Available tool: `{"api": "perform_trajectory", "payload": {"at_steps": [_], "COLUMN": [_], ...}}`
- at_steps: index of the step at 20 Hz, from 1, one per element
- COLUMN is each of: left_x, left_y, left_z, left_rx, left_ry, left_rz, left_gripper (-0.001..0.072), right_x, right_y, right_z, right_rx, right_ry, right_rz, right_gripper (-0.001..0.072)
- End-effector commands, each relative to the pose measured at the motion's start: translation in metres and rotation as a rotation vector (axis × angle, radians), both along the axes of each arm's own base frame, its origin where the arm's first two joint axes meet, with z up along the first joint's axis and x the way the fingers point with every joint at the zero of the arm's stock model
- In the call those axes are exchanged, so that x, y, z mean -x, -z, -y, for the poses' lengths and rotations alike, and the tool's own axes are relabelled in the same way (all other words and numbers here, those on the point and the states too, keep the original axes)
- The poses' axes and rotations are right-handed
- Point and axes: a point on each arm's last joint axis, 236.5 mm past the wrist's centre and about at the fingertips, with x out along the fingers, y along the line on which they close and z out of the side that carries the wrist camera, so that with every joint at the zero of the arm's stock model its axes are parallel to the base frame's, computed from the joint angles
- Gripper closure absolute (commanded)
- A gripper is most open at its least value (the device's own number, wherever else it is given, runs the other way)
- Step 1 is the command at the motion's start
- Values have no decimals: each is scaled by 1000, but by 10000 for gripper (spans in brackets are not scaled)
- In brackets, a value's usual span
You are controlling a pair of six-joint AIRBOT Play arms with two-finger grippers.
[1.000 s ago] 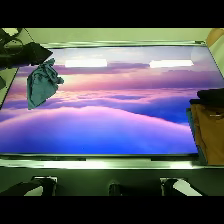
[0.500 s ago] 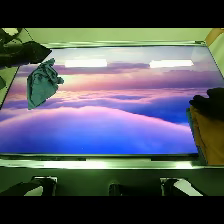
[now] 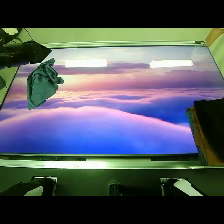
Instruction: Fold the shirts.
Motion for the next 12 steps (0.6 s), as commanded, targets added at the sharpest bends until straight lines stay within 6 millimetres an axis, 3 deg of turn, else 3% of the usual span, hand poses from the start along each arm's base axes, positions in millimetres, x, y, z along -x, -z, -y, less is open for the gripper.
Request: {"api": "perform_trajectory", "payload": {"at_steps": [1,2,3,5,7,8,9,10,11,12], "left_x": [0,0,0,1,2,0,-3,-10,-18,-24], "left_y": [0,0,0,-7,-38,-61,-79,-87,-78,-55], "left_z": [1,1,1,1,0,-5,-15,-33,-55,-77], "left_rx": [-1,1,10,32,40,31,-9,-86,-167,-260], "left_ry": [2,2,-3,-13,-17,-37,-74,-144,-234,-309], "left_rz": [2,1,-4,0,73,143,212,250,220,146], "left_gripper": [680,679,679,680,680,681,682,682,682,682], "right_x": [14,10,4,-14,-67,-106,-144,-178,-208,-234], "right_y": [38,38,37,15,-44,-88,-133,-168,-190,-197], "right_z": [13,20,31,55,84,91,85,65,35,-4], "right_rx": [54,85,130,230,386,473,535,558,547,505], "right_ry": [1,2,2,3,-63,-97,-151,-225,-307,-407], "right_rz": [-60,-43,-19,61,294,465,627,754,843,883], "right_gripper": [561,275,56,36,53,99,103,105,105,105]}}
